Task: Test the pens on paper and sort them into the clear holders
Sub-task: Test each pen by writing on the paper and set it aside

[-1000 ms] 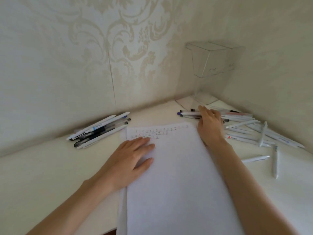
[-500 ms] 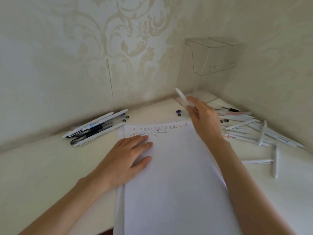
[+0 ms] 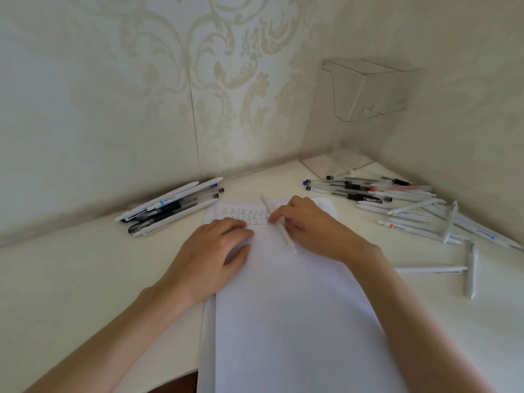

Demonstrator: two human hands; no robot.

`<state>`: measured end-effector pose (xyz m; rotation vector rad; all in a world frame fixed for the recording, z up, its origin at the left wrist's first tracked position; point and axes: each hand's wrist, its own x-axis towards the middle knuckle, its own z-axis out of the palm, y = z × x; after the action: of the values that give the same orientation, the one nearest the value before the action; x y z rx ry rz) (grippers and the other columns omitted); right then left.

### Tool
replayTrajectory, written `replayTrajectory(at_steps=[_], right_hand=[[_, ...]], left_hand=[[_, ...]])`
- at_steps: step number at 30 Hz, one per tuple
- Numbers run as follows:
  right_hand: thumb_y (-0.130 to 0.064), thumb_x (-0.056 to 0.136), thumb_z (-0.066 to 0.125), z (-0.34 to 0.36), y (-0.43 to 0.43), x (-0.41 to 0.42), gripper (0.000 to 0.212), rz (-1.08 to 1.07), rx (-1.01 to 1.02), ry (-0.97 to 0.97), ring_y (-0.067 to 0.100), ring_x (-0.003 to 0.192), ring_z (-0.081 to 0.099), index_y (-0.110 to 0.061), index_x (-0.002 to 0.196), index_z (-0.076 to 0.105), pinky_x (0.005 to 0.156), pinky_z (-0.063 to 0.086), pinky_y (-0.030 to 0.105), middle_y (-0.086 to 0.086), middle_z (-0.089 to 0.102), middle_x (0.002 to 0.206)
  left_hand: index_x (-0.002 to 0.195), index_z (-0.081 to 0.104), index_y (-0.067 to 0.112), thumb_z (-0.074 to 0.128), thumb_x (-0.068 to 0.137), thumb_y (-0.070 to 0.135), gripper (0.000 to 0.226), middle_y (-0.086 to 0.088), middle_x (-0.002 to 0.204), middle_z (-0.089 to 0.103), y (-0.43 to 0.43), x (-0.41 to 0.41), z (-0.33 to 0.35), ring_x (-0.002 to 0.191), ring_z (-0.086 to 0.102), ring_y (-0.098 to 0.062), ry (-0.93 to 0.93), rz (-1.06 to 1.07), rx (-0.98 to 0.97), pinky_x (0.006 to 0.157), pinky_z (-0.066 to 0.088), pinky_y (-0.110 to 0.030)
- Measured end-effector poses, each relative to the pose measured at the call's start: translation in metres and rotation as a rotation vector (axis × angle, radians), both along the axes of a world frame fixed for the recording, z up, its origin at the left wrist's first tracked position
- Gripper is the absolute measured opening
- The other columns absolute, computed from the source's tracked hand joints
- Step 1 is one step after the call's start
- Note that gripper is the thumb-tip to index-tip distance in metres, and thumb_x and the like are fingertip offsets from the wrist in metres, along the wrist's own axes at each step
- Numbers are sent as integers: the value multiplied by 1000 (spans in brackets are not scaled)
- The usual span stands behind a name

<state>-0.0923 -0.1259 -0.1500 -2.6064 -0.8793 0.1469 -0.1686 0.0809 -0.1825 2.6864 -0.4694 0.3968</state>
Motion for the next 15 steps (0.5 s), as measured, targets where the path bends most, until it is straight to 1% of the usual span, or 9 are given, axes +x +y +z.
replayTrajectory(at_steps=[2,5,7,9,10,11,13,14,15], right_hand=[[-8,93,53,-5,-2,4,27,19,3,-107,13,92,35,-20,114,64,82,35,26,1,46,99],[-12,87,64,-12,-5,10,16,44,15,-317,18,91,41,-13,103,67,81,37,29,6,53,102],[-11,85,65,-15,-5,12,12,52,19,-385,23,92,45,-9,97,63,80,40,32,8,57,104],[-6,89,59,-14,-3,11,10,30,13,-360,26,90,48,-6,100,58,78,40,33,8,58,101],[-3,92,53,-14,-2,11,15,9,4,-333,26,90,49,-7,105,55,77,38,32,7,58,101],[2,91,47,-15,-1,10,24,-13,-1,-315,26,91,48,-10,111,53,75,36,31,5,57,102],[9,87,41,-15,1,9,43,-43,4,-305,24,93,48,-14,122,48,76,35,29,3,54,106],[9,85,39,-15,2,8,46,-59,26,-299,24,93,47,-13,124,47,77,34,29,4,52,106],[4,85,38,-14,2,7,43,-80,56,-292,24,90,46,-11,124,48,78,34,30,5,50,103]], left_hand=[[101,67,23,35,84,39,39,9,106,62,-1,0,2,94,55,-11,-24,26,-17,76,38,-21],[98,68,23,38,85,36,35,10,102,62,0,0,2,90,55,-11,-32,45,-19,72,38,-21],[99,68,20,48,86,28,25,10,102,62,1,0,1,90,57,-12,-39,64,-27,71,37,-21],[97,68,17,59,85,17,15,8,100,63,1,0,-1,90,58,-14,-55,108,-51,71,38,-22],[95,69,16,62,84,13,14,7,99,64,1,0,0,89,59,-15,-55,132,-62,70,38,-23],[94,68,16,63,83,12,13,7,99,64,1,0,0,89,59,-16,-54,149,-71,70,39,-23],[93,68,15,59,85,15,13,6,98,64,2,1,-1,89,60,-16,-57,149,-73,69,39,-24],[93,68,15,55,84,18,16,6,98,64,2,1,-1,88,60,-17,-57,143,-69,69,40,-24],[93,68,15,52,83,21,19,6,97,63,2,2,-1,88,60,-17,-54,139,-65,69,40,-24]])
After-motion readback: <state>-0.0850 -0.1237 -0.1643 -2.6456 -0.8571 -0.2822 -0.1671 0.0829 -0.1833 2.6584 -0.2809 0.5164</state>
